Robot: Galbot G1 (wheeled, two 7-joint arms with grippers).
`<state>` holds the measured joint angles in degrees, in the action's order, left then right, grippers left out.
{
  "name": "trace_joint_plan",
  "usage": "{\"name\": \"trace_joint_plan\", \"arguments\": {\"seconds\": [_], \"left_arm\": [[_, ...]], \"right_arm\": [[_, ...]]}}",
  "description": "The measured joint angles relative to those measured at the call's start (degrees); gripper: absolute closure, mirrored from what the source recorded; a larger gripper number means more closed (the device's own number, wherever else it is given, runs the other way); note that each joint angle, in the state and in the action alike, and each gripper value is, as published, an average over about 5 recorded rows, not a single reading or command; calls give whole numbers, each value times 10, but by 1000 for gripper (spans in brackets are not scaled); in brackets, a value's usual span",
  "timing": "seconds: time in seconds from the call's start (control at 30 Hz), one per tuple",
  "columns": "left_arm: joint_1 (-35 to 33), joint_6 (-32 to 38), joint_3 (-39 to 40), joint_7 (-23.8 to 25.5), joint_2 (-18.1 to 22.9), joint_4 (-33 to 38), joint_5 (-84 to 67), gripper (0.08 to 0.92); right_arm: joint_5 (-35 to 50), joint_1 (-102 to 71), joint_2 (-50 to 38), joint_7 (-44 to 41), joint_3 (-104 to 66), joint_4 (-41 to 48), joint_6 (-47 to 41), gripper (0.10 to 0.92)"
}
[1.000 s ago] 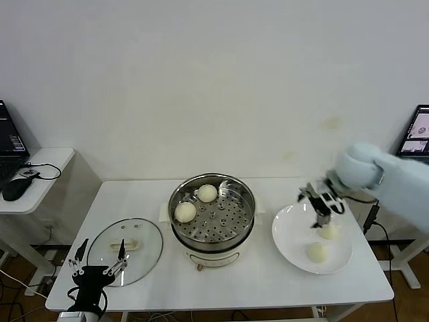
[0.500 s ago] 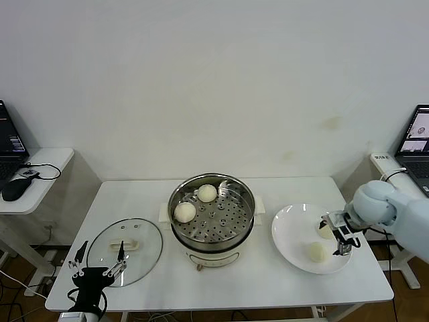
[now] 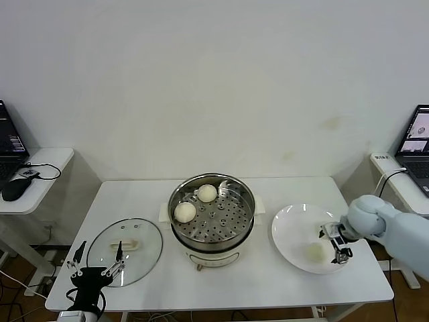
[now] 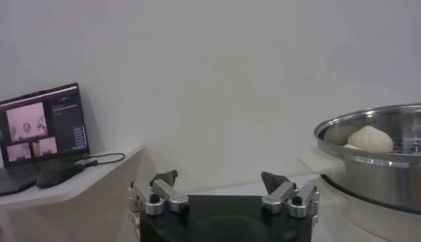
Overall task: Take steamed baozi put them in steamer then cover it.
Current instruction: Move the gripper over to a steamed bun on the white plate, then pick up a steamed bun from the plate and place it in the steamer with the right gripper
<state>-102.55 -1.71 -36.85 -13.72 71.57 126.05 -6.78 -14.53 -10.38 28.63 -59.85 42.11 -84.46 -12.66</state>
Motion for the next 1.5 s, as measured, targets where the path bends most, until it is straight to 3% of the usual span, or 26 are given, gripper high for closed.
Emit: {"name": "trace_joint_plan", "arguments": {"seconds": [0.73,1.2,1.5], "left_arm": [[2,0,-2,0,2,2,0,177],[8,0,2,0,-3,1,-1,177],[6,1,1,0,-1,5,-3,177]], "right_arm": [[5,-15,33,2,-22,28,-12,407],[78,138,12,-34,21,3,-18,407],[160,315,80,-24,105,-4,-25,406]]}}
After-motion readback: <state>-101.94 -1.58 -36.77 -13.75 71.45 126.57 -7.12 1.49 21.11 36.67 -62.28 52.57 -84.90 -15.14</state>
